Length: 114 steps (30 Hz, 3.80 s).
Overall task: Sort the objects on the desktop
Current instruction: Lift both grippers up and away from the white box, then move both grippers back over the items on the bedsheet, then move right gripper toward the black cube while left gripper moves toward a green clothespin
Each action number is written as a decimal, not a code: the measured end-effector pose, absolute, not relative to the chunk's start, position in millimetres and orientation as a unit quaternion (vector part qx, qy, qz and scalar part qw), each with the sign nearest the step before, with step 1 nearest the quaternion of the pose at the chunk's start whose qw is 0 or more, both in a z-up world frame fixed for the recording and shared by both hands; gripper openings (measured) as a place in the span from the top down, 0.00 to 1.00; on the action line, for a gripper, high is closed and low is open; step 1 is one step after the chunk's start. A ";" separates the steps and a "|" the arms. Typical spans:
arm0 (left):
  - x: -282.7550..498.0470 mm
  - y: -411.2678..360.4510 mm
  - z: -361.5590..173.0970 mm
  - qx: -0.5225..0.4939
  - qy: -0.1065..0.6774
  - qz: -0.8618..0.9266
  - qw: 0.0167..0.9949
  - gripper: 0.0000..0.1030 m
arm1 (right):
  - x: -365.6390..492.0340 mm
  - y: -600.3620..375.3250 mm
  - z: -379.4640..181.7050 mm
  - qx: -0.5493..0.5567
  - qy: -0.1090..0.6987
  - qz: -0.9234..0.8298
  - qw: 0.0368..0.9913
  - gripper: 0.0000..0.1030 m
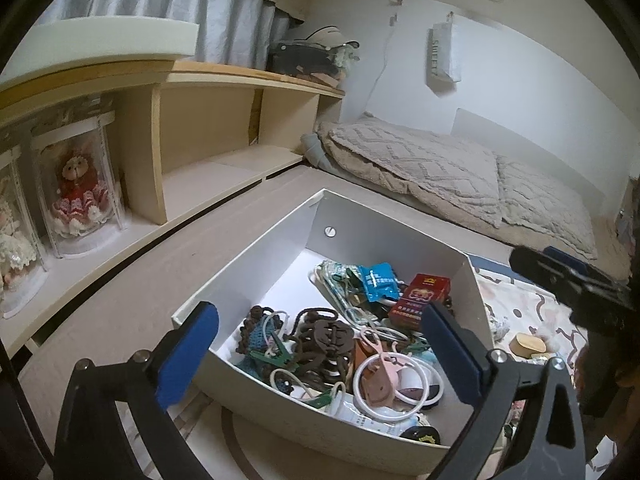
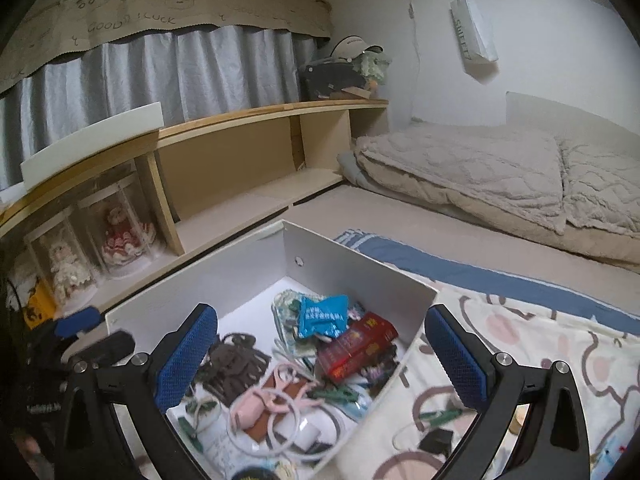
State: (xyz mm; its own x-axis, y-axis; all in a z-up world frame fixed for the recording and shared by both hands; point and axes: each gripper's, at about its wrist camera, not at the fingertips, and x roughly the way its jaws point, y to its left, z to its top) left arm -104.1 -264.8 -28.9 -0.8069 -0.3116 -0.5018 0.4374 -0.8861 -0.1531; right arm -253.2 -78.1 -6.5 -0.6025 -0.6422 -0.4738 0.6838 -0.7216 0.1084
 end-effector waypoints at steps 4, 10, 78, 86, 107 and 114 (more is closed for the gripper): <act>-103.7 -253.5 -23.9 0.235 0.121 -0.946 0.188 0.01 | -246.8 -61.3 -6.4 0.250 0.041 -0.896 0.364 0.00; -103.0 -237.9 -18.0 0.229 0.112 -0.952 0.170 0.01 | -231.8 -33.3 -9.1 0.250 0.053 -0.903 0.345 0.00; -67.5 -53.7 -62.4 0.217 0.060 -0.974 -0.014 0.01 | -137.5 247.3 -108.1 0.332 -0.053 -0.942 0.017 0.00; -71.5 -26.6 -83.5 0.245 0.045 -0.967 -0.049 0.01 | -155.3 256.6 -142.9 0.388 -0.063 -0.920 -0.017 0.00; -80.5 13.8 -121.8 0.308 0.011 -0.947 -0.091 0.01 | -163.5 235.2 -186.7 0.479 -0.010 -0.878 0.001 0.00; -75.6 28.7 -129.8 0.318 -0.007 -0.941 -0.112 0.01 | -133.4 220.4 -185.1 0.471 0.009 -0.879 0.066 0.00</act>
State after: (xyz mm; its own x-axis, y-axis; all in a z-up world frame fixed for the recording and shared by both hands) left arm -75.6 28.7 -129.8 -0.7722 0.2064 -0.6009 -0.2148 -0.9749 -0.0589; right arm -133.4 220.4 -185.1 -0.5471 -0.1067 -0.8302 0.1240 -0.9912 0.0457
